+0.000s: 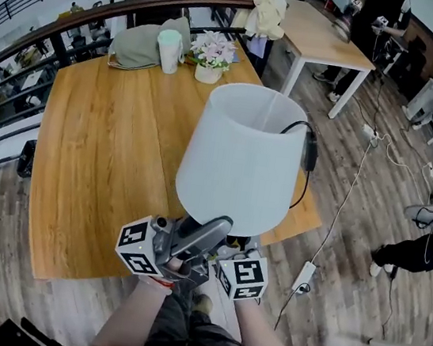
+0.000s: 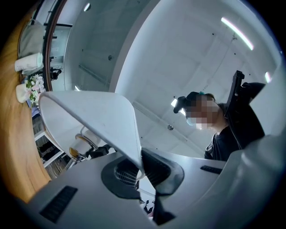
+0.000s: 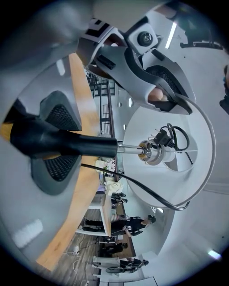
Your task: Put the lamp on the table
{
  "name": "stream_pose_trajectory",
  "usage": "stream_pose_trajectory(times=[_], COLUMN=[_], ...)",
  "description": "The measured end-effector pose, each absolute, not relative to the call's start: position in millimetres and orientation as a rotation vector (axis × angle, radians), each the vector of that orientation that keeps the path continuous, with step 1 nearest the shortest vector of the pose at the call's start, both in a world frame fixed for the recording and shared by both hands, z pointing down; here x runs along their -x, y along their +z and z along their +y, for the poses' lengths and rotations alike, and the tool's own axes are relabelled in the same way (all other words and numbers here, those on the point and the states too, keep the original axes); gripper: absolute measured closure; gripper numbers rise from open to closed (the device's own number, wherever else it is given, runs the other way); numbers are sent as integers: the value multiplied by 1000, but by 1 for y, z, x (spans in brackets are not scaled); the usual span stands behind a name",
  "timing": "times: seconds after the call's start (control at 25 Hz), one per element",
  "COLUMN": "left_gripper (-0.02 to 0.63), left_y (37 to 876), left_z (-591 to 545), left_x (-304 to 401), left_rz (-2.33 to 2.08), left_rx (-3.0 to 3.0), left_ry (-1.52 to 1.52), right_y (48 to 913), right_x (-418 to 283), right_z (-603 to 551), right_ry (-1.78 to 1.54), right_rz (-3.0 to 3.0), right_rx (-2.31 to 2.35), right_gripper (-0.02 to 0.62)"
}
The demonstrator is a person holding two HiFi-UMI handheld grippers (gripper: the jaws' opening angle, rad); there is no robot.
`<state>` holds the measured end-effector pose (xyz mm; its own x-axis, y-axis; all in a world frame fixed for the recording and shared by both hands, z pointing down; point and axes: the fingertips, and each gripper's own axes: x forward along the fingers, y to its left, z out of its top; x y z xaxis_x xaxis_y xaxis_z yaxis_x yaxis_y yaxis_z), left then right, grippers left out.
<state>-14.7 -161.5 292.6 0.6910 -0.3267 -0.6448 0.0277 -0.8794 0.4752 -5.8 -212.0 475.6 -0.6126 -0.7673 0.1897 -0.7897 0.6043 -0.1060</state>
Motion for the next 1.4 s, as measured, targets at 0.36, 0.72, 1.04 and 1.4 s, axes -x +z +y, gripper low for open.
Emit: stream_pose_trajectory(times=[0.36,0.72,1.04,1.4], left_gripper=[603,606,606,606], left_y=[300,312,317,329], left_z=[-239,-293,-327,-358], left_x=[15,20,27,37], left_rz=[-178,-172,-151,-147], left_rx=[-2433,-2424,-2413,-2388], left_ry=[-1024,-1001,-1005,-1039], right_y=[480,489,493,504], right_x=[6,14,19,20], right_z=[-290,-349,-384,-413], right_ry=[288,295,288,255], right_rz=[-2675,-2659,-2641,-2615], right_rx=[-1392,-1416,-1439,-1459], right_gripper=[419,420,422,423])
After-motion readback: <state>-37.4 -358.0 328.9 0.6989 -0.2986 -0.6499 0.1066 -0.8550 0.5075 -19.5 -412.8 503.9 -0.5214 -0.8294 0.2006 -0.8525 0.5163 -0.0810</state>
